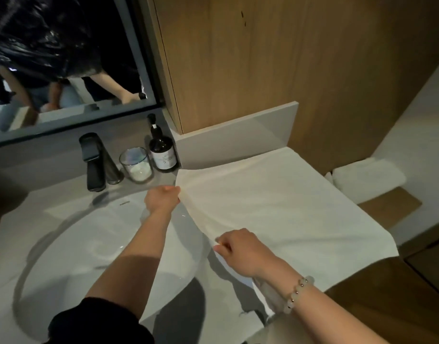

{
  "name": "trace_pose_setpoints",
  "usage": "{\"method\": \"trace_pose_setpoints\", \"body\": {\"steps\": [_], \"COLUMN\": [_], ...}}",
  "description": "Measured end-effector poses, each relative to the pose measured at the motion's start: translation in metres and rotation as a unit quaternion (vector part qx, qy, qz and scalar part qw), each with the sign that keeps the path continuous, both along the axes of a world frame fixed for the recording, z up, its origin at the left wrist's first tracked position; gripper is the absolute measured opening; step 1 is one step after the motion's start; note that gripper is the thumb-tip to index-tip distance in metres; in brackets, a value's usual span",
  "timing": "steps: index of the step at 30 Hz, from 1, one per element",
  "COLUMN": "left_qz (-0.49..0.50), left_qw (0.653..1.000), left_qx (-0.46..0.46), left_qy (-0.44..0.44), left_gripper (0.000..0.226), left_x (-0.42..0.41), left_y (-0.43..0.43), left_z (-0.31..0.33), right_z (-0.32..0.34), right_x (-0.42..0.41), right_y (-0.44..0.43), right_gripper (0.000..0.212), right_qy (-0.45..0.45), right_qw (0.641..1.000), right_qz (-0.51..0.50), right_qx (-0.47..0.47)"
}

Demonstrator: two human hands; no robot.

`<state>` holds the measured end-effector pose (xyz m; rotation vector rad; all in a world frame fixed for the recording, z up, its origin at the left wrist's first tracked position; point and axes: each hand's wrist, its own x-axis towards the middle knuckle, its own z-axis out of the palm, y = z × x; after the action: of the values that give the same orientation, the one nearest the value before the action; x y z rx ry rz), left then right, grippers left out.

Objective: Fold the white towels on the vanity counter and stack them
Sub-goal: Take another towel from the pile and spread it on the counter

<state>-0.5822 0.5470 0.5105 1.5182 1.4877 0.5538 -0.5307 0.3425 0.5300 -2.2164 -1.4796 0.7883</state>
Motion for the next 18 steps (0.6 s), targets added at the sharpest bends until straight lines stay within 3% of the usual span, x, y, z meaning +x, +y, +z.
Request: {"method": "trace_pose_setpoints", "body": {"steps": [2,7,14,18], "left_qz": [0.02,0.066,0.107,0.127], "left_qw": [1.0,0.996,0.988,0.988], "left_qx": [0.019,0.045,0.057,0.065], "left_qy": [-0.005,0.027,0.1,0.055], "left_gripper": [0.016,0.021,0.026,0.027], "left_x": [-0.01,-0.046,-0.082,-0.071], "left_y": [0.002,0.02,0.031,0.026], "left_z": [0.003,0.01,0.013,0.023], "right_z": [0.003,0.005,0.009,0.016], "right_x": [-0.01,-0.043,-0.071,-0.053], "right_y": [0.005,0.025,0.043,0.036], "right_gripper": [0.043,0.047,0.044,0.045], "right_qy": [0.025,0.114,0.17,0.194], "right_qw": [1.0,0.993,0.982,0.978], "right_qz": [0.01,0.033,0.082,0.057], "right_qx": [0.003,0.028,0.029,0.051]}}
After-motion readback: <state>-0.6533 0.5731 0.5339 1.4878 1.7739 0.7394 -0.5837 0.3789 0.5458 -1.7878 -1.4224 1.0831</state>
